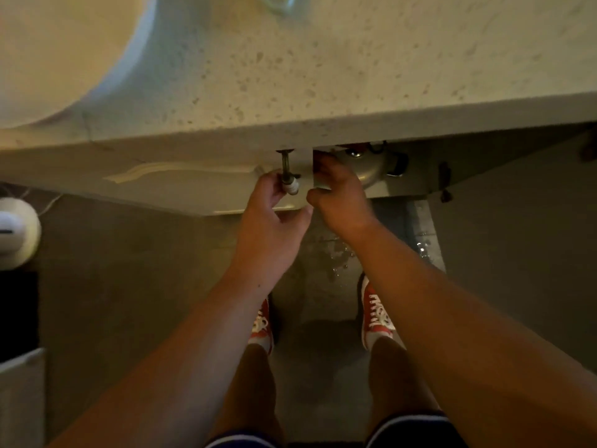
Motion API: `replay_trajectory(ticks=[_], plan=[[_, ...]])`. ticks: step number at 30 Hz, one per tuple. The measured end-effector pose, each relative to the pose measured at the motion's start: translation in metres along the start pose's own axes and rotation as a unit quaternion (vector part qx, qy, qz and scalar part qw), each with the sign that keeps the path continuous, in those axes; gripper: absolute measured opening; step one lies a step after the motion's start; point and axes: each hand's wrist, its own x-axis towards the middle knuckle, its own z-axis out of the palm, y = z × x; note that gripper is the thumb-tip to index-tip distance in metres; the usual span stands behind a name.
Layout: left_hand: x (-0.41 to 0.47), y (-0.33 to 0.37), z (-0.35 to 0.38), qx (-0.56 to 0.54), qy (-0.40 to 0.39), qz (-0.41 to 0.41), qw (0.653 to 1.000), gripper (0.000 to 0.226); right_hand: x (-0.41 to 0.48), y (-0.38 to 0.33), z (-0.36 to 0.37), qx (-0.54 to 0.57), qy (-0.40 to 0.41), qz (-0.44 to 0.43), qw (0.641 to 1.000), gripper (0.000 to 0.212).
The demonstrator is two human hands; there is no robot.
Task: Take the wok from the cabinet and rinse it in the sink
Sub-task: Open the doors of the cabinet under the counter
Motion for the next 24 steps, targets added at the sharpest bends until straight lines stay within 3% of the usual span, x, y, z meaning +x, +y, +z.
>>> replay_trajectory(ticks=[7,11,15,19,22,24], plan=[[-0.028,-0.001,0.031,-0.045,0.119,-0.045,0.991,0.043,-0.002,0.012,-0.022,-0.035,-0.094,-0.011,0.995,0.042],[-0.056,-0.011,0.038,-0.049,0.167,-0.084,0.981,0.048,-0.015,0.019,-0.03,-0.05,-0.158,0.019,0.986,0.017],[-0.094,-0.017,0.031,-0.051,0.194,-0.129,0.971,0.051,-0.037,0.024,-0.019,-0.07,-0.221,0.064,0.971,0.026],[-0.136,-0.027,0.017,-0.062,0.205,-0.138,0.967,0.049,-0.063,0.036,0.004,-0.106,-0.311,0.109,0.938,0.017],[-0.162,-0.037,0.003,-0.054,0.221,-0.16,0.961,0.059,-0.086,0.037,0.021,-0.129,-0.373,0.124,0.911,0.022],[-0.179,-0.047,-0.006,-0.052,0.231,-0.167,0.957,0.065,-0.099,0.038,0.035,-0.13,-0.392,0.131,0.901,0.014]])
